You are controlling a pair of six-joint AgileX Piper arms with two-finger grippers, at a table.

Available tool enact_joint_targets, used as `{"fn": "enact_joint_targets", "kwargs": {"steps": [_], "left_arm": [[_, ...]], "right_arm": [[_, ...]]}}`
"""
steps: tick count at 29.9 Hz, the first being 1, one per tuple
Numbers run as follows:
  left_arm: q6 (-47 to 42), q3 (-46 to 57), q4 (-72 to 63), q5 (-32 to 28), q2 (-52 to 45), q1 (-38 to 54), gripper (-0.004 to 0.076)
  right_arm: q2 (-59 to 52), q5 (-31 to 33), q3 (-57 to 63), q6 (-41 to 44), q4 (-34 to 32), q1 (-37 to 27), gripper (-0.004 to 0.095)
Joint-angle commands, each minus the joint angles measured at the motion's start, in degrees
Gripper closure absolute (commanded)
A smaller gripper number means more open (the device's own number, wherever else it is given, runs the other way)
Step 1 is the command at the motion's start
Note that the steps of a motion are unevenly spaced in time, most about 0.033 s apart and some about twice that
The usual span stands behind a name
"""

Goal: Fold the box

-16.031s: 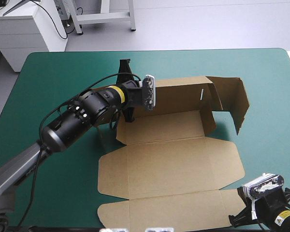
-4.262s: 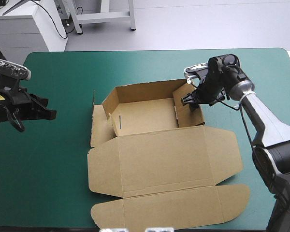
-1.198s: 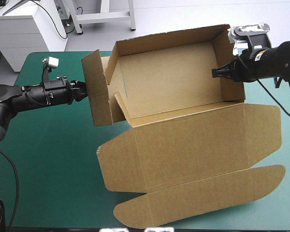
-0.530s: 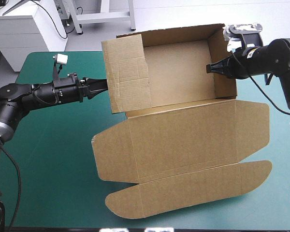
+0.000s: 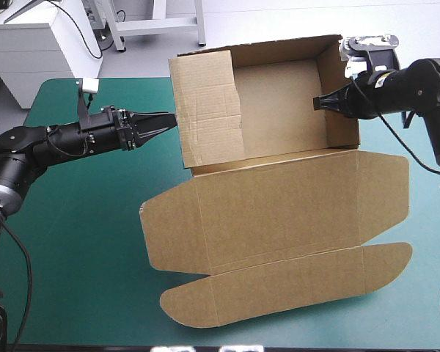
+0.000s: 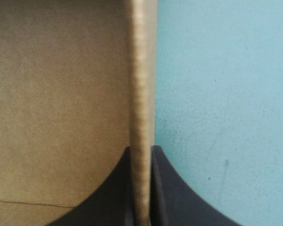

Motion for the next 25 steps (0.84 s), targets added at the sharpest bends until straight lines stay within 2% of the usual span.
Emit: {"fn": "enact_joint_targets", "kwargs": {"steps": [1, 10, 13, 19, 25], "left_arm": [[1.1, -1.5, -5.3, 5.4, -1.9, -2.2, 0.0246], [0.1, -7.8, -3.2, 5.2, -1.9, -4.5, 0.0246], [-4.9, -11.7, 3.6, 3.3, -1.9, -5.4, 0.0246], [-13.5, -17.5, 16.5, -4.5, -1.8, -10.6, 0.0246], [-27.1, -22.8, 32.4, -10.4, -0.7, -14.6, 0.0246]], "right_arm": [[-2.1, -4.1, -1.8, -0.2, 2.5, -0.3, 0.0926], [-2.1, -3.9, -1.8, -0.4, 3.2, -0.3, 0.0926], [-2.1, -3.9, -1.8, -0.1, 3.5, -0.3, 0.0925], [-2.1, -4.4, -1.8, 0.3, 4.2, -0.3, 0.0925], [-2.1, -4.5, -1.8, 0.5, 5.6, -0.3, 0.0925]]}}
